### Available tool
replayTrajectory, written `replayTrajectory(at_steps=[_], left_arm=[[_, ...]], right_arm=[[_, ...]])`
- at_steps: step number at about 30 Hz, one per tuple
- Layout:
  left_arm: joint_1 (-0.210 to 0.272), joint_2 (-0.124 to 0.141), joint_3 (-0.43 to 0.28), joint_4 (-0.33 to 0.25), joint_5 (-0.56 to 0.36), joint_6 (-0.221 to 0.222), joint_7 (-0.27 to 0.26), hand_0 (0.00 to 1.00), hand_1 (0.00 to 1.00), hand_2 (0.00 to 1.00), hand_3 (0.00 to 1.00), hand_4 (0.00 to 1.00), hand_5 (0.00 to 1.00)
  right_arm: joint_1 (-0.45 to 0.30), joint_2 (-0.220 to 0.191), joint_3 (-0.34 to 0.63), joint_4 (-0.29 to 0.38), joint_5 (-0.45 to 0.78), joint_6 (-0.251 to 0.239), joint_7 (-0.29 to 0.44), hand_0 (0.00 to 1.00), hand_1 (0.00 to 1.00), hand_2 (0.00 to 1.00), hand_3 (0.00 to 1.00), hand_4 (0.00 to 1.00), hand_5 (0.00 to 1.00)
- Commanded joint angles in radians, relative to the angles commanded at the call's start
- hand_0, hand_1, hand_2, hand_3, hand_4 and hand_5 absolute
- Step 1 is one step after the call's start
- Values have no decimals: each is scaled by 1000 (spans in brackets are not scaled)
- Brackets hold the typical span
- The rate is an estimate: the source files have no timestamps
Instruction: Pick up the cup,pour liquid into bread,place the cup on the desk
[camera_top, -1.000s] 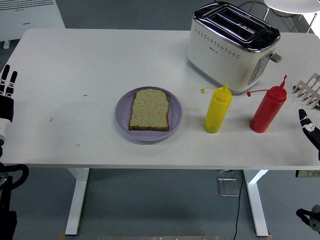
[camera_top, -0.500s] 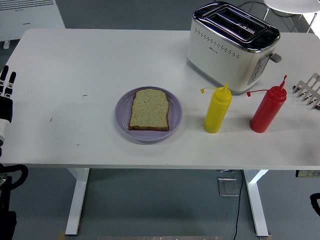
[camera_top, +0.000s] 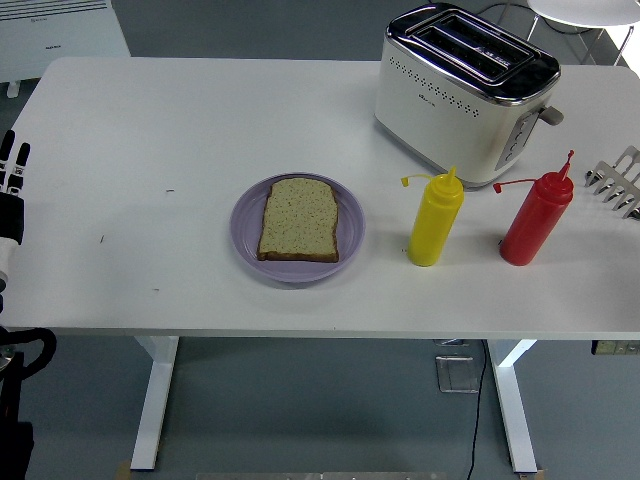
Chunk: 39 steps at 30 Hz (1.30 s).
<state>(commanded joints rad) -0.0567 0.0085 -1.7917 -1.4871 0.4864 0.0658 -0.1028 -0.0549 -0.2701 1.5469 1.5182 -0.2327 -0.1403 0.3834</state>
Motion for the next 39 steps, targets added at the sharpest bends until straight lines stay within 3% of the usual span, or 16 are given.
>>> replayTrajectory(at_steps=[10, 11, 18, 24, 39], left_arm=[[-2, 0, 3, 1, 0, -1, 0, 809, 751, 745, 735, 481, 998], [-2, 1, 3, 1, 0, -1, 0, 809, 750, 744, 735, 481, 998], [-2, 1, 3, 2, 0, -2, -3, 809, 749, 743, 733, 482, 998], [-2, 2, 9, 4, 0, -2, -2, 809, 750, 744, 732, 480, 998], [3, 0, 7, 4, 0, -2, -3, 809, 749, 743, 732, 482, 998]], right_arm=[[10, 7, 8, -18, 43, 34, -23, 796, 710, 754, 748, 562, 172], [11, 7, 9, -19, 44, 37, -25, 797, 718, 761, 755, 597, 244], [10, 10, 7, -27, 48, 54, -34, 807, 720, 765, 759, 600, 273], [10, 12, 6, -33, 51, 56, -35, 810, 722, 766, 759, 587, 239], [12, 20, 8, -43, 55, 67, -41, 815, 732, 776, 774, 610, 270]])
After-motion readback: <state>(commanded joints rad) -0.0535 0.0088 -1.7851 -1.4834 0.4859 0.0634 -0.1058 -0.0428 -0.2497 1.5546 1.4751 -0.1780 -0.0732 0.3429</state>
